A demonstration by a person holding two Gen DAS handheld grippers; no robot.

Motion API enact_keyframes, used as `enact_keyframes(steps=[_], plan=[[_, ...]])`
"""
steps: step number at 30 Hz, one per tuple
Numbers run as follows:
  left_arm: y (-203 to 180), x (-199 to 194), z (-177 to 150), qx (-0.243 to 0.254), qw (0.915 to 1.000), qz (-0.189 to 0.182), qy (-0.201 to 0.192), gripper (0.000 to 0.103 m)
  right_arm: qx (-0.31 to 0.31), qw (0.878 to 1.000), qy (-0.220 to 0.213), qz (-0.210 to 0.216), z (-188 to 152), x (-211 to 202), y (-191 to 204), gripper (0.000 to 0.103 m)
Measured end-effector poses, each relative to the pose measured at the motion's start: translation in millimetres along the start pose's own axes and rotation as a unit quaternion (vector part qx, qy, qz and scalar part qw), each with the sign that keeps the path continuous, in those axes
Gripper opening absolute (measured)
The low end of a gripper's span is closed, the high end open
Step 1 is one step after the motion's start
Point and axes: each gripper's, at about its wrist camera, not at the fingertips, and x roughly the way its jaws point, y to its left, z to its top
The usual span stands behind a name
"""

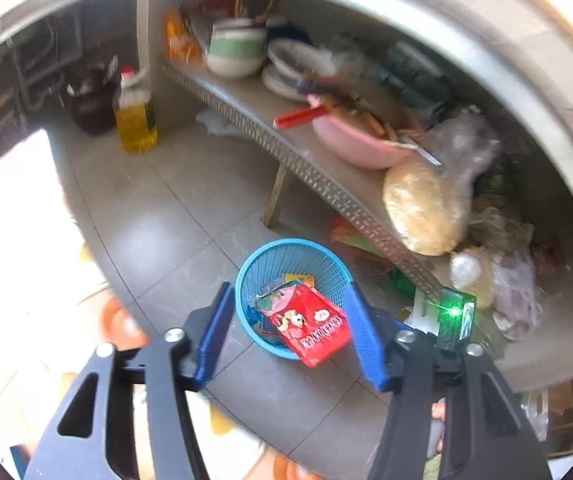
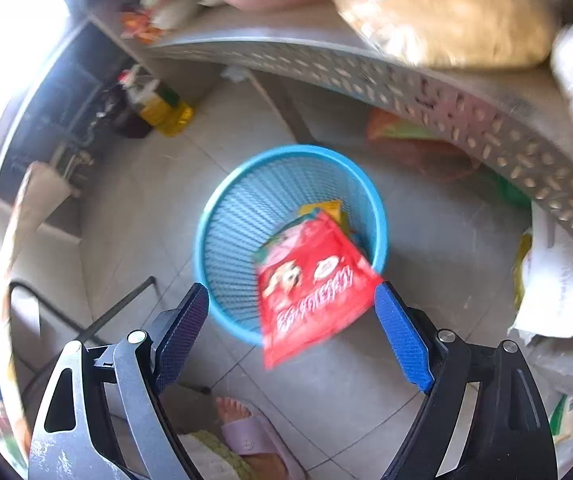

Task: Collect trash
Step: 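Move both tools back toward the table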

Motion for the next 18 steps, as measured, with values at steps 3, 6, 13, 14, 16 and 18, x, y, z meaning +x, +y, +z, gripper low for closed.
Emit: enact_keyframes(steps=[3,6,13,14,16,18], plan=[[-0.7,-50.2,-24.8,0.009,0.9990,0.006,-0.044,0.071,-0.049,0.999,-0.017,0.009,-16.8,-31.1,27.8,0.081],[3.9,-92.7,-56.9,0.011,0.9963,0.019,-0.083,0.078,-0.092,0.995,-0.032,0.024,-32.0,-60.7,51.7,0.084],[40.2,-160.9,-131.7,-0.056,0.9897,0.025,-0.130,0.085,-0.175,0.978,-0.102,0.048,-50.3,-130.8,112.9,0.092],[47.2,-170.2,-144.1,-0.066,0.9878,0.028,-0.138,0.086,-0.186,0.975,-0.114,0.049,-52.4,-141.9,120.9,0.093],[56.3,-183.7,-164.0,-0.077,0.9842,0.039,-0.154,0.089,-0.208,0.968,-0.132,0.051,-55.7,-160.5,138.5,0.095],[65.3,-194.4,-187.2,-0.085,0.9808,0.059,-0.165,0.089,-0.232,0.961,-0.143,0.051,-60.3,-176.9,155.0,0.095]])
